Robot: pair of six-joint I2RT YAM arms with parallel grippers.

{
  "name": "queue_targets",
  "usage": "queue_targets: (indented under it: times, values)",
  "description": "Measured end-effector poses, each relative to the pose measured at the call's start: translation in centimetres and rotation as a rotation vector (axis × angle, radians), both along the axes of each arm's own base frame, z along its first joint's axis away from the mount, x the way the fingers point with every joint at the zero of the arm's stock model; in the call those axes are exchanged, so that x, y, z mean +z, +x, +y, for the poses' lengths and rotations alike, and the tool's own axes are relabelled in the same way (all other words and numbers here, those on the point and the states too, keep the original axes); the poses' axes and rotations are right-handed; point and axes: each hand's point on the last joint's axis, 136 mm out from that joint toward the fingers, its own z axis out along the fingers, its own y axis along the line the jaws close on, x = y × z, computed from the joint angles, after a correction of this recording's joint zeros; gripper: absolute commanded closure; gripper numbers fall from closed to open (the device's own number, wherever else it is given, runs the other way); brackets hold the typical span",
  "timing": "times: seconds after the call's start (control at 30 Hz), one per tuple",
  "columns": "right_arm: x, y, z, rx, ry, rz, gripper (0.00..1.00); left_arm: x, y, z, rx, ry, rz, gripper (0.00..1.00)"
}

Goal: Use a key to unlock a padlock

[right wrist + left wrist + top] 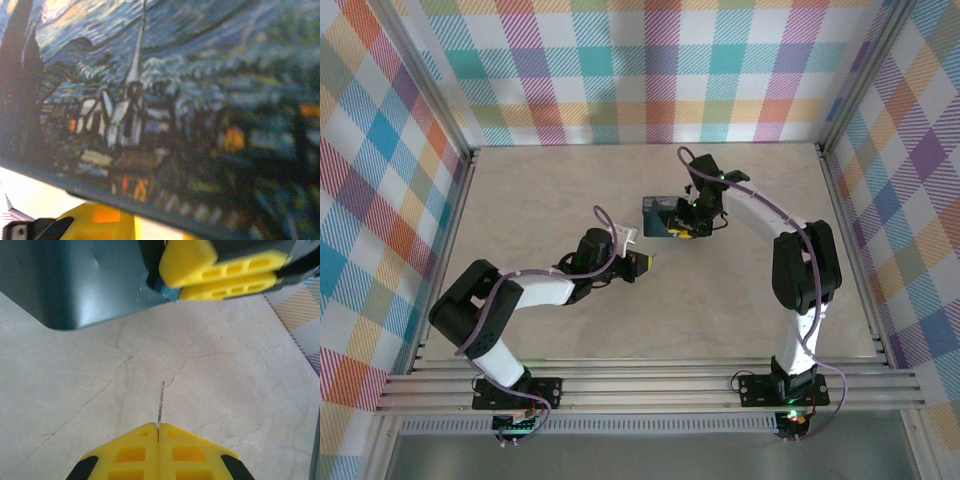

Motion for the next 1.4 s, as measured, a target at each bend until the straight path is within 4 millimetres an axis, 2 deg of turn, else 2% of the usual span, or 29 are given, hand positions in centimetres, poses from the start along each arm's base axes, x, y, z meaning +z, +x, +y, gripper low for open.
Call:
queue_targets:
  times: [0.17,0.47,0.63,0.83,1.07,1.4]
  values:
    - [-0.9,-0.7,0.3,0.011,0.011,0.067,1.00,-0.9,0.5,-0.8,0.006,-0.037,-0.012,1.00]
    - [-1.3,-1.3,0.5,0.014,0.049,0.136,1.00,-1.1,1.7,-1.4,0.046,-0.133,-0.050,1.00]
    - [-1.2,-1.2,0.2,0.014,0.064,0.159,1.00,-1.6,2.0,-1.6,0.052,-0.159,-0.056,1.00]
    - [-0.9,-1.2,0.1,0.025,0.082,0.169,1.00,-0.8,2.3,-1.8,0.051,-0.192,-0.093,1.00]
    - [-0.9,-1.2,0.2,0.029,0.101,0.184,1.00,-2.1,2.5,-1.9,0.056,-0.204,-0.081,1.00]
    - [-0.8,-1.3,0.3,0.042,0.108,0.181,1.00,-0.7,3.1,-2.6,0.058,-0.264,-0.096,1.00]
